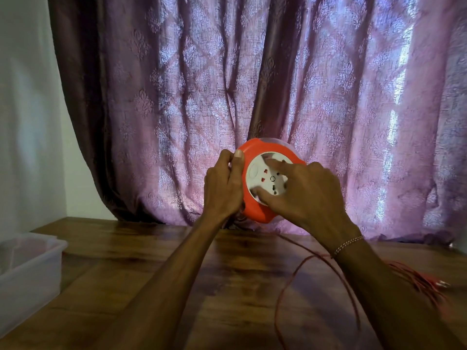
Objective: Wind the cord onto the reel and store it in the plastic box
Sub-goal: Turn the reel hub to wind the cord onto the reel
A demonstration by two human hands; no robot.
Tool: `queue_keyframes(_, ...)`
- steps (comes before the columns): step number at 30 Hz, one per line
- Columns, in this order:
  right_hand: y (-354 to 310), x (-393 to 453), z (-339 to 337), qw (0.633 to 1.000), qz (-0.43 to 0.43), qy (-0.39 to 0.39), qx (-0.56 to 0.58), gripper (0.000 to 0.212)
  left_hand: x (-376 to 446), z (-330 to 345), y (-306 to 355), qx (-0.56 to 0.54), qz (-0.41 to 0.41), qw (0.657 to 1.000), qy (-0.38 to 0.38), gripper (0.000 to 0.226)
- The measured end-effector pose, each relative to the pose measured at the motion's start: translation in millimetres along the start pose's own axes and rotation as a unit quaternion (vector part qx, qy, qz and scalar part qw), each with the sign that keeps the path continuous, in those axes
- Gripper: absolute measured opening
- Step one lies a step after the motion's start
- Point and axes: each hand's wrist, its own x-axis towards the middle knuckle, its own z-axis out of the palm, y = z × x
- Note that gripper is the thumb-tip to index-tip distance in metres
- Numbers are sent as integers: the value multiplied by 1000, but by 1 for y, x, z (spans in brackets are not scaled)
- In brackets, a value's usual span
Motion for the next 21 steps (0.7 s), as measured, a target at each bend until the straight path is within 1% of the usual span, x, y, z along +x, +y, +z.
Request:
queue_keyframes(2,-2,1,3,999,18,37,28,64,0,0,1,-5,1,1000,0,47)
queue_keyframes(5,-2,1,6,999,11,41,27,65,1,0,2,-5,1,1000,1,47)
queue_keyframes(8,0,2,3,999,10,50,-6,62,1,0,2,-11,-2,1000,0,46)
queue_keyframes(11,2,4,-4,999,-9,38,8,48,1,0,1,-12,-5,1000,2,43)
queue_keyframes(13,6,7,-7,997,-56,2,49,29,2,0,0,-15,-6,1000,5,43)
queue_keyframes(14,9,8,-8,994,-83,-27,64,26,2,-1,0,-15,-6,1000,6,45)
queue_keyframes(16,13,9,-9,985,-115,-103,76,42,3,-2,-1,-18,-6,1000,4,49)
queue_keyframes(17,12,9,-9,982,-117,-130,69,51,3,-2,-2,-20,-6,1000,3,51)
queue_keyframes(19,9,9,-10,982,-113,-145,45,60,3,-2,-2,-24,-6,1000,5,52)
queue_keyframes(21,6,8,-9,985,-111,-131,24,60,3,-1,-2,-25,-7,1000,7,52)
